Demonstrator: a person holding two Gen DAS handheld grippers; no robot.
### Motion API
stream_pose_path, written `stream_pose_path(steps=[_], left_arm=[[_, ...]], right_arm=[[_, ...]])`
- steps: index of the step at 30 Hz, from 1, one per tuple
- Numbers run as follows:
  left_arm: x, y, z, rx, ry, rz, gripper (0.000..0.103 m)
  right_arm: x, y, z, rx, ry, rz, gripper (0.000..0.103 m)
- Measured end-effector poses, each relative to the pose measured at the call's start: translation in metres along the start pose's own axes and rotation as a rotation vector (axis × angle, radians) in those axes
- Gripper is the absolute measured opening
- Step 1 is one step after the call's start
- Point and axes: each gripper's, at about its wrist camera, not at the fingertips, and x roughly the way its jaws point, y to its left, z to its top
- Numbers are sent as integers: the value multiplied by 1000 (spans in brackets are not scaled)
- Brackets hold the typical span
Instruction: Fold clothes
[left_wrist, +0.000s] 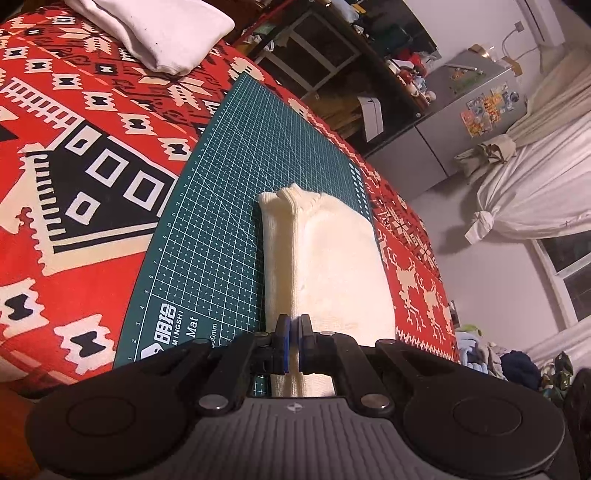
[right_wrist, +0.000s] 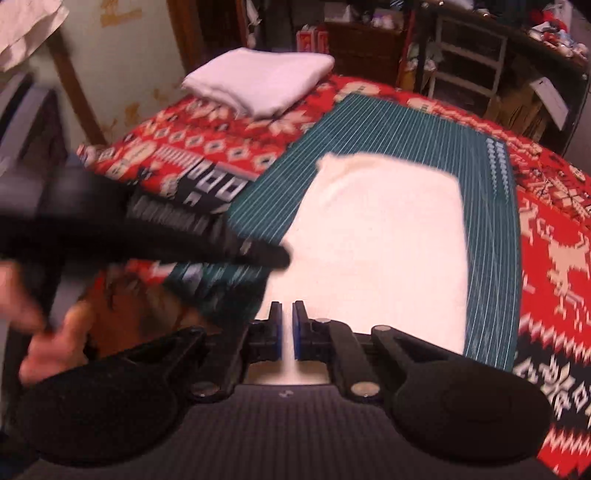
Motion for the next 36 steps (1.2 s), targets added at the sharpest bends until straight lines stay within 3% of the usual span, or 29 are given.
stream_pose_path(steps=[5,8,14,18,24,30,32,34,36], left_arm=[[0,3,1,-21,-1,-10,5],[0,4,1,-38,1,-14,5],[1,2,1,-42,3,-5,5],[1,1,2,-33,7,5,5],[3,1,2,-26,14,16,9],[-4,-6,0,-3,8,38,11],[-9,-10,-4,9,10,33,18],[-11,-15,-10,22,17,32,34],[-11,-21,-19,59,28,47,34]], right_arm=[[-11,-3,-7,41,57,60,6],[-17,-17,4,91,24,98,6],[9,-47,55,101,-98,58,7],[36,-47,69,18,-79,16,7],[19,-40,30,-10,-24,23,7],[-22,-43,-15,98,-40,89,8],[-35,-44,-28,141,-46,118,8],[-45,-45,-36,157,-72,109,8],[-46,-45,-37,153,-96,87,8]])
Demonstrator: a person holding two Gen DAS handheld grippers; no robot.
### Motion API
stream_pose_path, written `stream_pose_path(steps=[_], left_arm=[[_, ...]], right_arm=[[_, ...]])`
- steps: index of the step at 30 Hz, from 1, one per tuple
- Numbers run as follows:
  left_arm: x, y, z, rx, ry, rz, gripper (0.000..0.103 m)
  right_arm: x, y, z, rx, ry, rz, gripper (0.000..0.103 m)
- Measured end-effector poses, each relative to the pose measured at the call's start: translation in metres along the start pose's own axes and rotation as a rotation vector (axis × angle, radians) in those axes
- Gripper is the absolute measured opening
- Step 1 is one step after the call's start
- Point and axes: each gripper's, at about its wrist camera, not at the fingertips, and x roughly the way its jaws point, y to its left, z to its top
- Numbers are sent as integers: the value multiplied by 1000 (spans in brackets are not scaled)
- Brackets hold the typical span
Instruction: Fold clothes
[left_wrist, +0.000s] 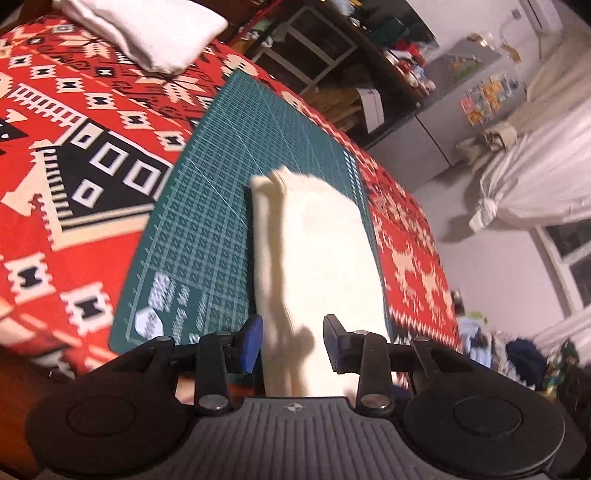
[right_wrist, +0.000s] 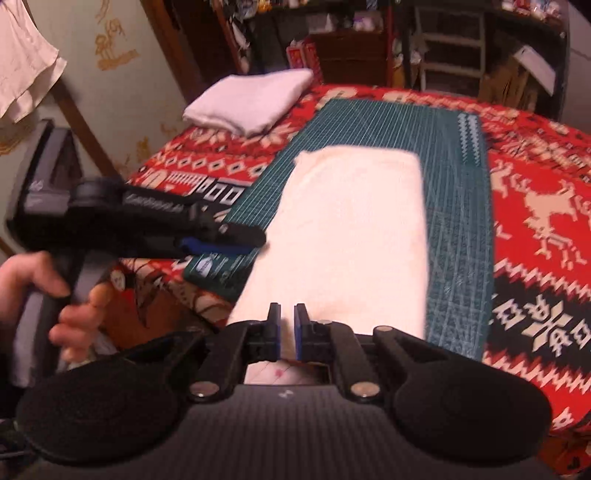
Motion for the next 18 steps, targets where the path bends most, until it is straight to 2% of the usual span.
stream_pose_path(steps=[2,4,7,12,15,16,18], left_arm=[[3,-2,-8,17,18,19,32],[6,-1,-15,18,38,31,20],[5,4,-21,-13,50,18,18],[-2,6,-27,-21,77,1,17],[-4,5,-32,-42,87,-6,22],[-4,6,-32,-51,87,-5,33],[-4,7,-33,-56,81,5,45]], right_arm=[[3,2,0,-11,-23,-8,9],[10,7,-1,-34,-29,-15,9],[20,9,-9,-28,2,-10,9],[3,-2,-21,44,4,41,8],[-13,-17,-27,100,-27,23,9],[-19,-21,-30,115,-40,15,9],[-30,-30,-33,131,-73,-17,11]])
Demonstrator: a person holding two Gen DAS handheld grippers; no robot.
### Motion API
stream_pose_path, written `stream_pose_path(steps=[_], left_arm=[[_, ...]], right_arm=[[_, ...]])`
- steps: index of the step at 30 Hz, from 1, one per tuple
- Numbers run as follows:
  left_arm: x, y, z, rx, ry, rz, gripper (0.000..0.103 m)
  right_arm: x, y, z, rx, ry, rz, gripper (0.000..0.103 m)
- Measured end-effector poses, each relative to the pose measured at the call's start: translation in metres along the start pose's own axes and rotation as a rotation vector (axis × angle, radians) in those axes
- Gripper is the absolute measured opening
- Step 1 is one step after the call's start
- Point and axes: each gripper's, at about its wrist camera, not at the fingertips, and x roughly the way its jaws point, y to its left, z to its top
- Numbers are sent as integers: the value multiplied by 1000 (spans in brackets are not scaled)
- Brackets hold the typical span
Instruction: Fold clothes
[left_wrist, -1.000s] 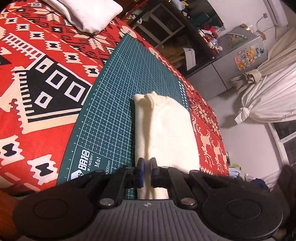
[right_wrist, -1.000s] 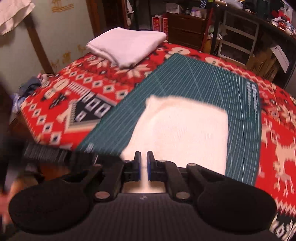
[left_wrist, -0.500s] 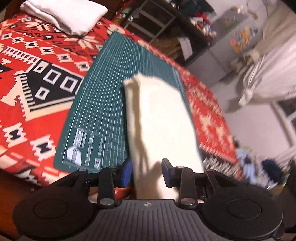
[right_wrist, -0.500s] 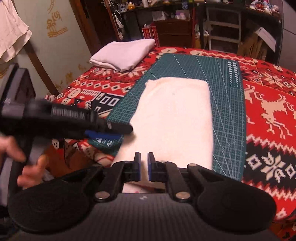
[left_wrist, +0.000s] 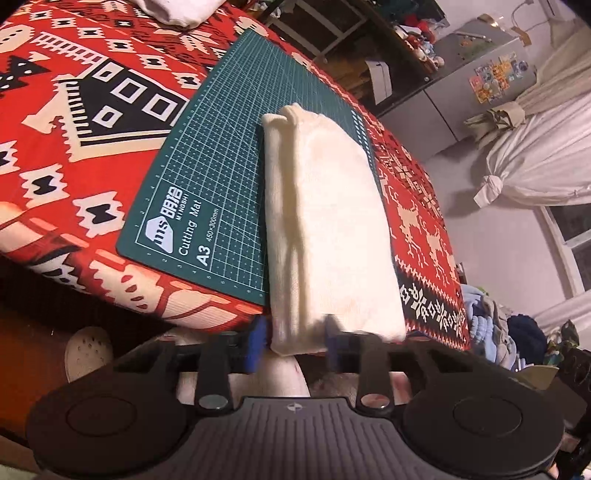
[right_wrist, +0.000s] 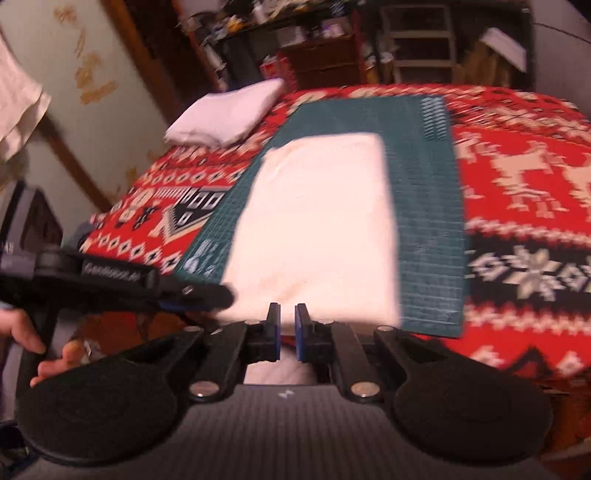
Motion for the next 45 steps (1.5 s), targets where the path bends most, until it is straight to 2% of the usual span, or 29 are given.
stream_pose_path(steps=[2,4,6,8,9,10,11,12,14,15,19,23,26,29,31,34,37,41,42,44,45], left_arm=[[2,1,1,-11,-6,0,45],[6,4,5,-35,-4,-20,46],[11,5,9,-58,5,-39,45],[16,5,13,-73,26,-56,45],[17,5,14,-75,37,-59,41],[17,3,14,-66,42,-49,28],[16,0,15,-57,40,-42,27],[14,-4,17,-50,36,-39,22],[11,-12,23,-29,25,-28,20],[11,-14,29,-15,15,-21,20],[19,-17,55,11,-9,0,20],[29,-22,67,109,-14,53,21],[19,-32,55,246,-44,101,23],[4,-33,33,355,-98,136,27],[0,-35,19,436,-128,165,28],[12,-42,3,570,-137,261,28],[23,-42,-2,627,-157,299,28],[31,-41,0,592,-168,295,28],[32,-42,-1,609,-177,301,27],[33,-47,-8,689,-200,328,12],[34,-51,-14,744,-212,353,9]], right_arm=[[-7,-15,1,39,-19,-31,26],[-9,-34,3,97,-24,-45,27],[-2,-55,6,184,-12,-15,30],[4,-77,10,270,0,16,37],[8,-86,11,310,5,33,37],[13,-91,11,343,11,51,37],[19,-96,11,374,22,66,37],[24,-99,10,399,32,81,38],[32,-101,9,435,50,112,29],[34,-100,9,440,54,117,29],[40,-94,22,442,40,115,28],[59,-92,42,420,31,80,28],[65,-86,45,375,37,62,30],[50,-78,35,312,4,46,30],[40,-71,25,261,-19,7,30],[33,-56,11,144,-33,-71,30],[36,-42,4,98,-36,-89,29],[37,-37,1,101,-41,-89,29],[37,-36,1,96,-41,-88,29],[38,-35,2,90,-42,-89,29],[39,-34,3,87,-44,-90,29]])
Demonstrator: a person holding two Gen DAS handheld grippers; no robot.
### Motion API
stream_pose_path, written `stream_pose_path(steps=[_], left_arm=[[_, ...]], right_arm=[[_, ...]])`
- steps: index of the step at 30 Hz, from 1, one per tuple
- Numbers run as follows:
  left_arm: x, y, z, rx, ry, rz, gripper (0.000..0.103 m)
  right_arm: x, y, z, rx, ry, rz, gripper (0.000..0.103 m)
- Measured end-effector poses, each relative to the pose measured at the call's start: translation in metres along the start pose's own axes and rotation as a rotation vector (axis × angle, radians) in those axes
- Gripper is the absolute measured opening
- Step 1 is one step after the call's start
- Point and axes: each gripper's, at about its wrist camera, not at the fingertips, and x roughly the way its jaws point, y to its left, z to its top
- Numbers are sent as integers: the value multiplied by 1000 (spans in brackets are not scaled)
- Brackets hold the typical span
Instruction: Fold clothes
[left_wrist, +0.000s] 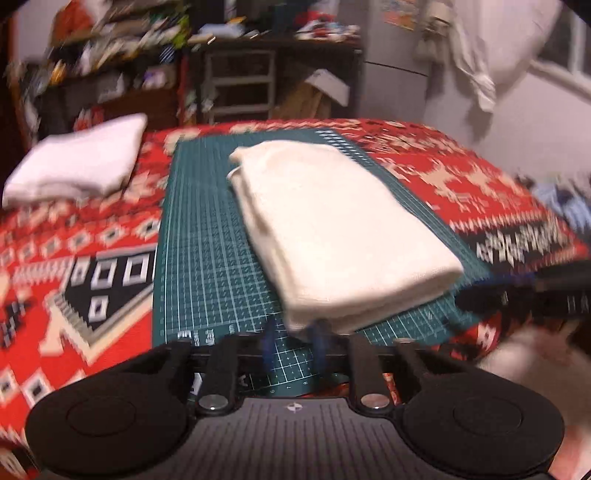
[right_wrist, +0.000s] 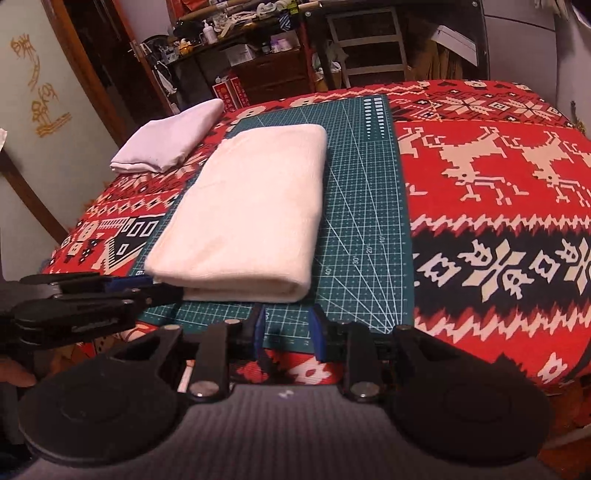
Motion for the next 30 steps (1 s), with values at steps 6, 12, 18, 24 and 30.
stream_pose_path(steps=[6,12,18,24,30], left_arm=[[-6,-18,-11,210,-24,53,6],[-5,-21,-13,256,-21,59,6],[-4,-21,-13,243,-11,56,6],[-4,-19,-11,213,-2,46,6],[-3,-17,-10,189,7,40,7]], right_arm=[[3,-2,1,7,-10,-31,27],[6,13,-5,-89,-14,-72,26],[12,27,-2,-168,-39,-171,20],[23,49,-7,-342,-2,-238,2],[26,59,-11,-412,10,-276,4]])
